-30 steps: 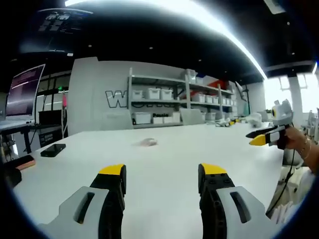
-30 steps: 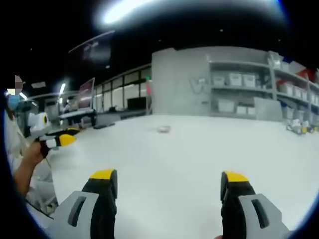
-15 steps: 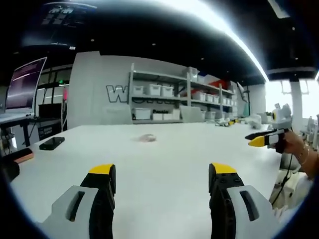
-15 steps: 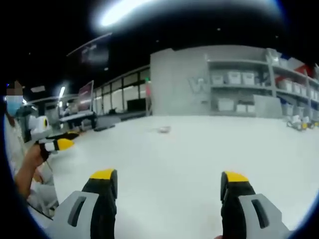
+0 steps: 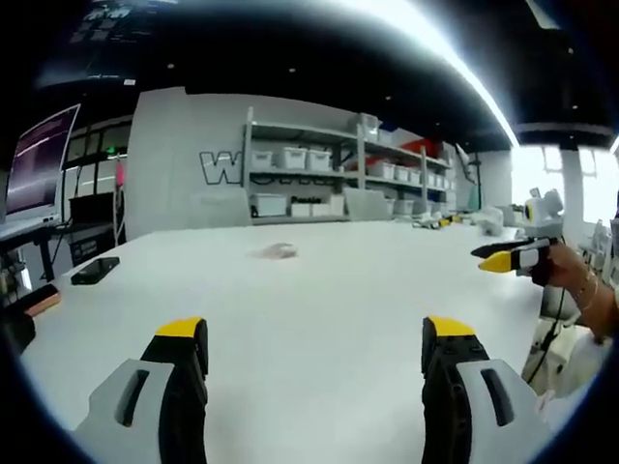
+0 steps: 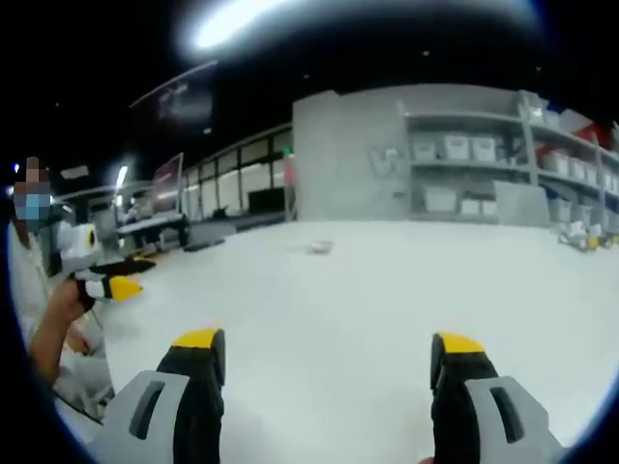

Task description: Open the resealable bag by pulling the two sides of the seal apart until the entire bag opening is separated and visibly accessible.

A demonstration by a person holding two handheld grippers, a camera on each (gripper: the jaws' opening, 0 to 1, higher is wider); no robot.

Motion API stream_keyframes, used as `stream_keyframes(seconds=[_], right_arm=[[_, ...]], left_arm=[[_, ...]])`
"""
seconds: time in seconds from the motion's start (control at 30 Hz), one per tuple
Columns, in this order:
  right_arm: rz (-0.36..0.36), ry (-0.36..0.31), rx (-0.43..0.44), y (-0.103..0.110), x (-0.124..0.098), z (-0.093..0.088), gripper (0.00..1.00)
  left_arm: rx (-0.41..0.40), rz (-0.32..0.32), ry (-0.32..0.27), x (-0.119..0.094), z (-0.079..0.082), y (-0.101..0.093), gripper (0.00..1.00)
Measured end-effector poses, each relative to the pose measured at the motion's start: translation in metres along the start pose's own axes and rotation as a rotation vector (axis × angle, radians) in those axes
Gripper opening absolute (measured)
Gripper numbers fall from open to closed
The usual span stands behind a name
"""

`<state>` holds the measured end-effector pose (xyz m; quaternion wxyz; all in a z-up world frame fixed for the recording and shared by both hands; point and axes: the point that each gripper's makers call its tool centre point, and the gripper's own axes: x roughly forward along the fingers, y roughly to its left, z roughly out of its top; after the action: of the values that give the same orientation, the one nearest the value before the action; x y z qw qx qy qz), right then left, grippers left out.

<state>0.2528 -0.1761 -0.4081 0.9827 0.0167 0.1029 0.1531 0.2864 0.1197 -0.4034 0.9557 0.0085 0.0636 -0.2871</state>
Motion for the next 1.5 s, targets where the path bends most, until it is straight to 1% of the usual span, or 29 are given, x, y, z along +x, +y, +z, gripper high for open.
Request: stream_keyframes(seconds=[0.3, 0.53, 1.5], right_arm=[[-0.001, 0.012, 0.002, 0.0, 0.002, -0.004, 0.9], [-0.002, 0.013, 0.003, 0.0, 0.002, -0.004, 0.91], [0.011, 0.02, -0.005, 0.006, 0.007, -0.005, 0.9]], left_arm=[[-0.002, 0.0, 0.003, 0.0, -0.001, 0.001, 0.91], [0.027, 0.023, 0.002, -0.003, 0.001, 0.005, 0.91], [0.023, 0.041, 0.003, -0.001, -0.002, 0.011, 0.91]])
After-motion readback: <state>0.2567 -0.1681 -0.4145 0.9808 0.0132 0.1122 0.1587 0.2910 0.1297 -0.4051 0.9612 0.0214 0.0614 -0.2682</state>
